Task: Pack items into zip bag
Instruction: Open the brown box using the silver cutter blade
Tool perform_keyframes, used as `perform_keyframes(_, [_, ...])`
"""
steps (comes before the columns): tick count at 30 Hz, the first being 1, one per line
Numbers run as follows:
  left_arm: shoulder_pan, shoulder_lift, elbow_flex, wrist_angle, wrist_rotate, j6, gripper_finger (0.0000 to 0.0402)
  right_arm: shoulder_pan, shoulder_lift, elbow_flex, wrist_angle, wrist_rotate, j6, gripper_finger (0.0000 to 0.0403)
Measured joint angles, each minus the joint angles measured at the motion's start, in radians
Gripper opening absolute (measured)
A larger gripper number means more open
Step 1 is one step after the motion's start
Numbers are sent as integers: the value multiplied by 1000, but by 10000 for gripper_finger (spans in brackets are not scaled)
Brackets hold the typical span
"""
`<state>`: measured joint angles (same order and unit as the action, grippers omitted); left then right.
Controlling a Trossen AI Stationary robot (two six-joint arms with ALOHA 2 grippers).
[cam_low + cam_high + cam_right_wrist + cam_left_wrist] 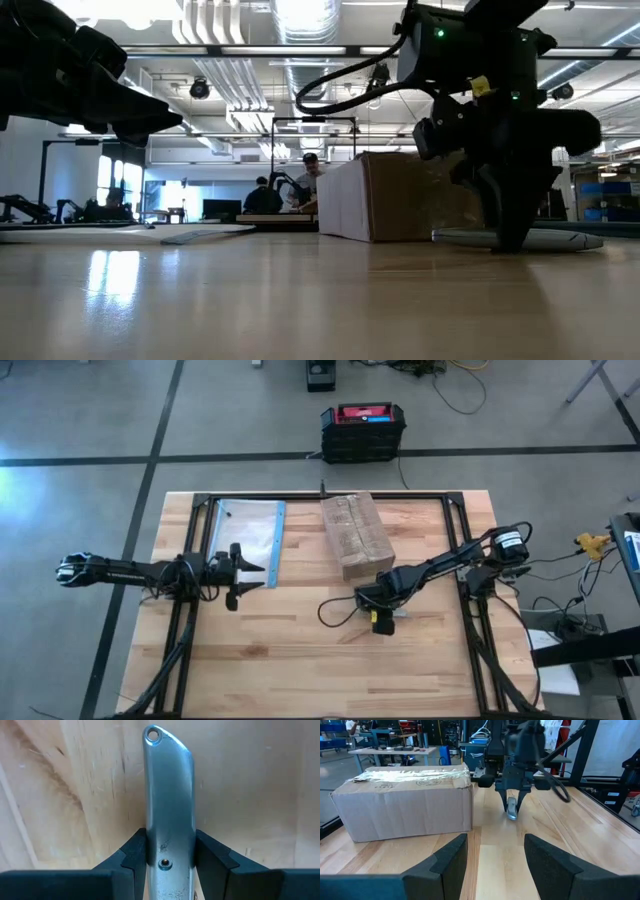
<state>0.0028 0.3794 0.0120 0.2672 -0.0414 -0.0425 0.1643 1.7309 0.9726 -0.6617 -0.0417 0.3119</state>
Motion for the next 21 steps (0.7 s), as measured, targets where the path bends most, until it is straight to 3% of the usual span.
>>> perform_keyframes(8, [0,0,0,0,0,0,181,126,-8,4,-10,168,94,111])
perform_keyframes(14, [0,0,0,0,0,0,181,151,-6,16,-12,192,146,111])
perform_keyframes(21, [0,0,0,0,0,0,181,145,-7,18,-5,170,85,111])
